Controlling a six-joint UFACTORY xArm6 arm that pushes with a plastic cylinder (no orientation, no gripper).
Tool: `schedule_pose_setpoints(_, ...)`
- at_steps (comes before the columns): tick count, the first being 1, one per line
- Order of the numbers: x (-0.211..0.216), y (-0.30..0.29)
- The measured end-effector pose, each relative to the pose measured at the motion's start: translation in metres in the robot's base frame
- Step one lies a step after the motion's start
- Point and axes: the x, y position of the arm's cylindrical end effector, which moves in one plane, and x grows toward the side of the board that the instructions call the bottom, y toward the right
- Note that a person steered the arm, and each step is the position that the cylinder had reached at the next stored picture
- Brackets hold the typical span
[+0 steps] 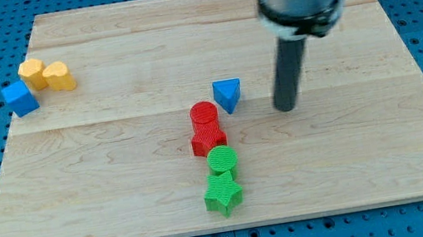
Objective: Place the blue triangle right to the blue cube
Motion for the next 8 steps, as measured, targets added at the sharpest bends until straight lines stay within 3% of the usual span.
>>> schedule_pose_setpoints(1,-0.031,-0.08)
schedule_pose_setpoints(3,-0.06,-0.042)
schedule_pose_setpoints(6,-0.129,-0.196)
schedule_pose_setpoints(7,-0.124,-0.193)
schedule_pose_setpoints(8,-0.131,-0.118)
